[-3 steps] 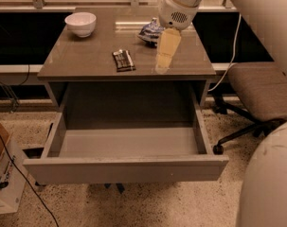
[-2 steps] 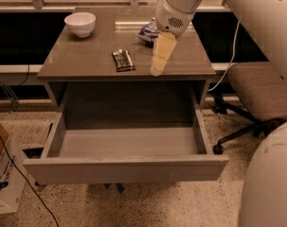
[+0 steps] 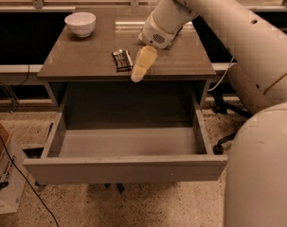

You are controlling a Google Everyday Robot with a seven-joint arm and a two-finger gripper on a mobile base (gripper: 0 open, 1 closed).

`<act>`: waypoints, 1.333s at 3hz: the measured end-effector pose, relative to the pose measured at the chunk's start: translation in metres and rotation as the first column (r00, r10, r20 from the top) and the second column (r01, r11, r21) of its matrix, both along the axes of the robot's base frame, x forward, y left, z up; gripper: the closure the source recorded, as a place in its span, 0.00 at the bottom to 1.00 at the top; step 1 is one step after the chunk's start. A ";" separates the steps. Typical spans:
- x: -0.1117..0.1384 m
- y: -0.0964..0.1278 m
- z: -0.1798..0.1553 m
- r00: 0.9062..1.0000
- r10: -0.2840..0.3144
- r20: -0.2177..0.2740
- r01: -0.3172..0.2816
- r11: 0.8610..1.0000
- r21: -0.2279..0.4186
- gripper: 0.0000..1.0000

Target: Place rxbar chocolate into top drawer

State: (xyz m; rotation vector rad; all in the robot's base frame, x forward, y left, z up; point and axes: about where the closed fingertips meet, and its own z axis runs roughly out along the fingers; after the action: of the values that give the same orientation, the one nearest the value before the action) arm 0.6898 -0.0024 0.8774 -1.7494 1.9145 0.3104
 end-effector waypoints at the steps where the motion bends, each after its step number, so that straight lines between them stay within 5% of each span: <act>1: 0.017 0.016 -0.018 1.000 0.010 -0.029 -0.007 0.994 0.111 0.00; 4: 0.055 0.062 -0.053 0.989 0.078 -0.123 -0.037 0.952 0.304 0.00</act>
Offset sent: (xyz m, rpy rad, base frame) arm 0.0528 0.0449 -0.0457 0.3091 0.1183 0.0273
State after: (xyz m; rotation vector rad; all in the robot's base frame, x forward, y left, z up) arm 0.7444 0.0596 0.8240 -1.6160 1.7959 0.7187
